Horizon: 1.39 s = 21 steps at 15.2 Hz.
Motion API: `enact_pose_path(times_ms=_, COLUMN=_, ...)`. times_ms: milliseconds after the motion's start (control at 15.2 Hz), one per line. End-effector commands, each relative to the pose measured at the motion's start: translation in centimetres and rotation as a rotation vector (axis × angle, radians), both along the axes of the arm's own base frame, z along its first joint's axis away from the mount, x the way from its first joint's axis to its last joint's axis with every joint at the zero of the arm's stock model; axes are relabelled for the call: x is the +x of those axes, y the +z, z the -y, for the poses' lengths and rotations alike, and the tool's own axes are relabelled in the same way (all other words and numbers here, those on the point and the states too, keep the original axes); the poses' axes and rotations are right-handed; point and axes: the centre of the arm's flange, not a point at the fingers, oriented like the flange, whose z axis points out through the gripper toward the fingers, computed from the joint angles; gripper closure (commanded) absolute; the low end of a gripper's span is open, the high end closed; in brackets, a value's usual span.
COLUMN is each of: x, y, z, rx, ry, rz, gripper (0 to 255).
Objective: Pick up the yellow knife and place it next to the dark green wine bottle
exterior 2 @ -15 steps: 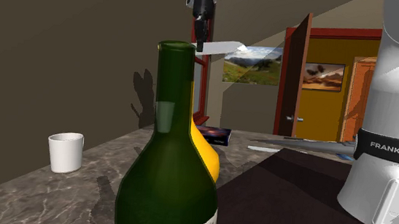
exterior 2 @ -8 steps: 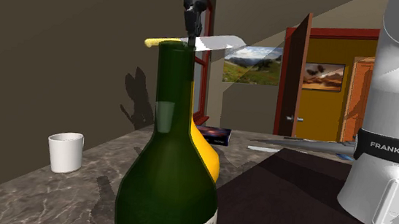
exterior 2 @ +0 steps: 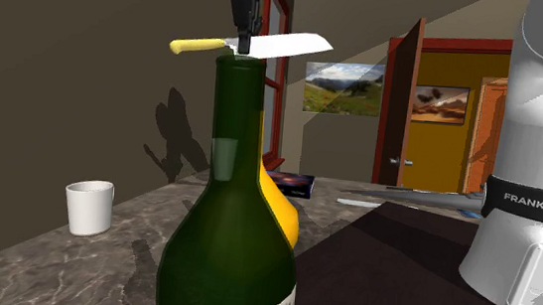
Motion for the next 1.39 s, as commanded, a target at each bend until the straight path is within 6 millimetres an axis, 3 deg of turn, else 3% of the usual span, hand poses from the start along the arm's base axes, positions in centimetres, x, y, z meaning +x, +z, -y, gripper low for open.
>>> enact_pose_path(times_ms=0, x=-1.0, y=0.0, z=-2.1, rx=0.0, ry=-0.002, rz=0.0, gripper=255)
enact_pose_path(times_ms=1254, x=-11.3, y=0.0, z=-25.3, rx=0.0, ry=-0.002, rz=0.0, gripper=255)
enact_pose_path(times_ms=1320, x=-11.3, y=-0.5, z=-25.3, rx=0.0, ry=-0.002, rz=0.0, gripper=255)
